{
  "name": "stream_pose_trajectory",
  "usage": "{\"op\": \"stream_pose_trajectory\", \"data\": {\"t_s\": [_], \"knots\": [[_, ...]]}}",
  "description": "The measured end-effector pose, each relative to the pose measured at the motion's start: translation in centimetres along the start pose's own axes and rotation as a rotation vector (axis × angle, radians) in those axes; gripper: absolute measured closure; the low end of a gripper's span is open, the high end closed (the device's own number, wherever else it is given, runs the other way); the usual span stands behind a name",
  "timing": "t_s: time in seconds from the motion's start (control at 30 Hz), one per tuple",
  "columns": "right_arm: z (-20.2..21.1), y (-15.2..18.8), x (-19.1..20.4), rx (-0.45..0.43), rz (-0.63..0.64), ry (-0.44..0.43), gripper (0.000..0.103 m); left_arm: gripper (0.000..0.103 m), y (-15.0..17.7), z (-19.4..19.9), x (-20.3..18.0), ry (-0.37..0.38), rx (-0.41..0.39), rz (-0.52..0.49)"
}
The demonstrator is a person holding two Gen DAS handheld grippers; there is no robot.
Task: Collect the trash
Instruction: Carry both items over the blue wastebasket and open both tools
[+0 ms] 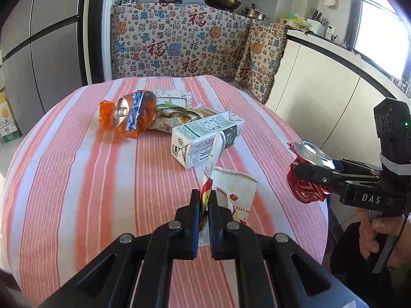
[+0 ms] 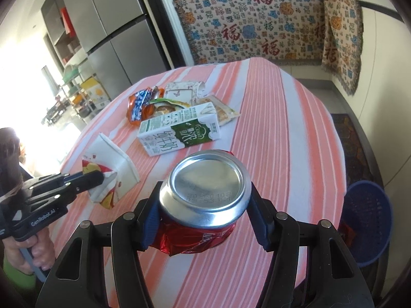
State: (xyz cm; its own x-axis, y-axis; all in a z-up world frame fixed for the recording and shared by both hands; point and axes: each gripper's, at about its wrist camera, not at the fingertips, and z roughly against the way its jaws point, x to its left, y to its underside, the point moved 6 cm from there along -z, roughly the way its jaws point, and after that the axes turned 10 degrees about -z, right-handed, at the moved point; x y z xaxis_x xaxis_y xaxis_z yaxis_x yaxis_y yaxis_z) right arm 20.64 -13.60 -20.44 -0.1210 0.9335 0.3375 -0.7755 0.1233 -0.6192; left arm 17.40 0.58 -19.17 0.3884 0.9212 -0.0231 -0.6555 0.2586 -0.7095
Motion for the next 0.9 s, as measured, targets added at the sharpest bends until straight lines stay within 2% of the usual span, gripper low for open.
{"op": "stream_pose_trajectory", "data": {"t_s": [0.37,0.63,0.9], "knots": [[2.8,-0.7,-5.4,-0.040,-0.055,0.052,0.041,0.097,-3.7,-1.7,-6.5,0.100,-0.017,-0.092],[7.0,-3.0,-14.9,-0.101,-0.156,0.176,0.041,0.097,-7.8,-4.1,-15.0,0.236,-0.016,-0.179],[9.5,-4.8,-24.6,-0.095,-0.276,0.289,0.041,0.097,-11.4,-9.0,-24.6,0.364,0.021,-0.257]]}}
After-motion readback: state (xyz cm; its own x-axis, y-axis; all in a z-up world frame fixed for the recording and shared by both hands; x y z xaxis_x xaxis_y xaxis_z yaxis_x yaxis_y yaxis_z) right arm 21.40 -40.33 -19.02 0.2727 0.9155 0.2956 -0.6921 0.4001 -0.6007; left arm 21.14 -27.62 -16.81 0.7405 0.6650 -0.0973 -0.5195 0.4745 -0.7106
